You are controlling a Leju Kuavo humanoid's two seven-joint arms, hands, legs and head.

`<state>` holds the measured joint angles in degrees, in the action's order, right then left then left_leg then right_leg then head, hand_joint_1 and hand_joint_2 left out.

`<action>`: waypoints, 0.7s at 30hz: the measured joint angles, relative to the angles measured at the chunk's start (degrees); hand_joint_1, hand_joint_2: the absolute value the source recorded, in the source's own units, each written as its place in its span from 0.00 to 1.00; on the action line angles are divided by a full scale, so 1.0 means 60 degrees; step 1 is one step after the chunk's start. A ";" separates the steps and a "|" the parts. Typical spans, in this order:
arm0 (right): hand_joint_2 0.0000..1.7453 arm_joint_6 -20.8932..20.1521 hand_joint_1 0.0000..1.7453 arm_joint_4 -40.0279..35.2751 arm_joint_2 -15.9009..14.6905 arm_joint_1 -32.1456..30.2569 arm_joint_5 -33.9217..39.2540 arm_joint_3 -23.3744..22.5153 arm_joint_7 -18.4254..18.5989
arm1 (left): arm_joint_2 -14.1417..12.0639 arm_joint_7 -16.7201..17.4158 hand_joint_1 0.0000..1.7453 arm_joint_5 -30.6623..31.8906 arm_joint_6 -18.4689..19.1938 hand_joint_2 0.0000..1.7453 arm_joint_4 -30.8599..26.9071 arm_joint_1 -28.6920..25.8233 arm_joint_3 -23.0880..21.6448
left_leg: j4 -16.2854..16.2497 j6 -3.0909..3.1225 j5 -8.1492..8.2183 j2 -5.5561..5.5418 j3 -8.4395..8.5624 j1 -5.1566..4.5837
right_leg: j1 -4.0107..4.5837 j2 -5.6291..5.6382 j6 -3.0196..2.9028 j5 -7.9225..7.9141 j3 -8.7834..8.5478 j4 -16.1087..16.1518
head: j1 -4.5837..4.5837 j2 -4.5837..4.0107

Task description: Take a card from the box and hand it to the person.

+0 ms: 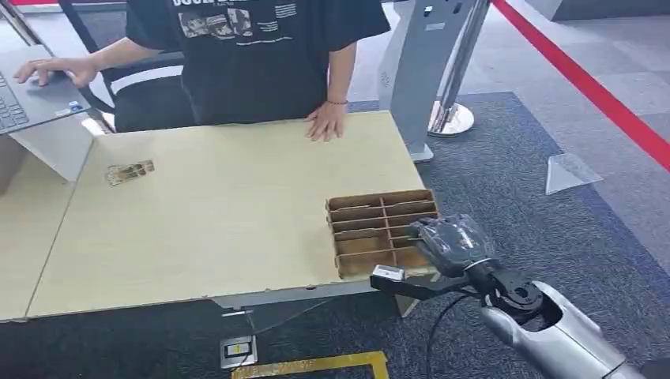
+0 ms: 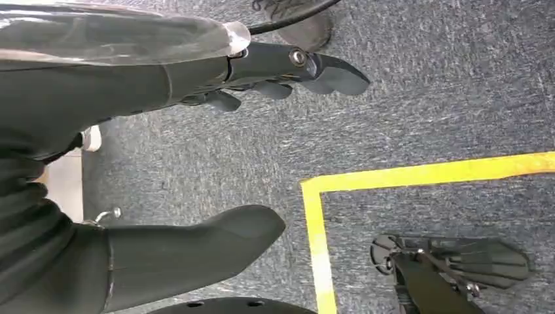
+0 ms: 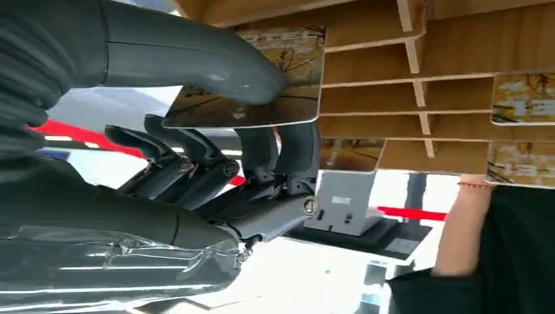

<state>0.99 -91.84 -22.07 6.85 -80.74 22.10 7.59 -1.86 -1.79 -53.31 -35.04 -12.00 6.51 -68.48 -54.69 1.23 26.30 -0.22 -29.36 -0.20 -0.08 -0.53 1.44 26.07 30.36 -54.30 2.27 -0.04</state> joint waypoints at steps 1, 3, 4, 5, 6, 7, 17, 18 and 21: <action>1.00 -0.0145 1.00 -0.0094 -0.0059 0.0060 0.0033 -0.0007 -0.0062 | 0.0000 0.0000 0.00 0.0000 -0.0003 1.00 0.0000 0.0000 0.0000 | 0.0000 0.0000 0.0000 0.0001 0.0001 0.0000 | 0.0000 0.0000 0.0000 0.0000 -0.0002 0.0000 | -0.0004 0.0000; 1.00 -0.0526 1.00 -0.0310 -0.0209 0.0207 0.0066 -0.0015 -0.0186 | -0.0004 0.0000 0.00 0.0000 -0.0003 1.00 0.0000 -0.0003 0.0000 | -0.0001 0.0000 0.0000 0.0001 0.0000 -0.0001 | 0.0000 -0.0002 0.0000 0.0000 0.0000 0.0000 | -0.0004 0.0000; 1.00 -0.0815 1.00 -0.0448 -0.0328 0.0297 -0.0003 -0.0008 -0.0222 | -0.0011 0.0000 0.00 0.0007 0.0004 1.00 0.0000 -0.0003 0.0000 | -0.0001 0.0000 0.0000 0.0000 0.0001 -0.0001 | 0.0000 -0.0002 0.0001 0.0000 -0.0001 0.0000 | -0.0003 0.0000; 1.00 -0.1091 1.00 -0.0576 -0.0464 0.0383 -0.0066 0.0004 -0.0285 | -0.0018 0.0000 0.00 0.0015 0.0011 1.00 0.0000 -0.0001 0.0000 | -0.0001 0.0000 0.0000 0.0000 0.0000 -0.0001 | 0.0000 -0.0002 0.0001 -0.0001 -0.0002 0.0000 | -0.0004 0.0000; 1.00 -0.1393 1.00 -0.0722 -0.0588 0.0474 -0.0117 0.0011 -0.0354 | -0.0022 0.0000 0.00 0.0026 0.0015 1.00 0.0000 -0.0002 0.0000 | -0.0001 0.0000 0.0000 0.0000 0.0000 -0.0001 | -0.0001 -0.0001 0.0001 -0.0001 -0.0002 0.0000 | -0.0004 0.0000; 1.00 -0.1710 1.00 -0.0882 -0.0741 0.0581 -0.0105 0.0040 -0.0409 | -0.0033 0.0000 0.00 0.0033 0.0019 1.00 0.0000 -0.0002 0.0000 | -0.0003 0.0000 0.0000 0.0000 -0.0001 -0.0004 | -0.0002 -0.0001 0.0002 -0.0001 0.0000 0.0000 | -0.0004 0.0000; 1.00 -0.2478 1.00 -0.2845 -0.2263 0.1581 0.1708 -0.0047 -0.0492 | -0.0127 -0.0182 0.00 0.0087 0.0073 1.00 0.0000 -0.0002 0.0000 | -0.0003 0.0001 0.0000 0.0000 -0.0003 -0.0009 | -0.0007 -0.0002 0.0006 -0.0003 0.0004 0.0000 | -0.0004 0.0000; 1.00 -0.2397 1.00 -0.3013 -0.2373 0.1693 0.1851 -0.0066 -0.0415 | -0.0135 -0.0208 0.00 0.0091 0.0073 1.00 0.0000 -0.0004 0.0000 | -0.0003 0.0001 0.0000 0.0000 -0.0003 -0.0009 | -0.0007 -0.0002 0.0005 -0.0003 0.0005 0.0000 | -0.0004 0.0000; 1.00 -0.1839 1.00 -0.3418 -0.2631 0.1887 0.2143 -0.0135 -0.0167 | -0.0153 -0.0317 0.00 0.0120 0.0069 1.00 0.0000 -0.0001 0.0000 | -0.0002 0.0001 0.0000 0.0000 -0.0001 -0.0008 | -0.0006 -0.0002 0.0005 -0.0003 0.0003 0.0001 | -0.0004 0.0000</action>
<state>-10.05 -112.35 -37.86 18.17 -67.88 21.29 6.58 -2.78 -3.69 -52.59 -34.62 -12.00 6.51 -68.48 -54.70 1.24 26.30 -0.22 -29.37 -0.25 -0.12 -0.54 1.47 26.05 30.38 -54.30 2.25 -0.04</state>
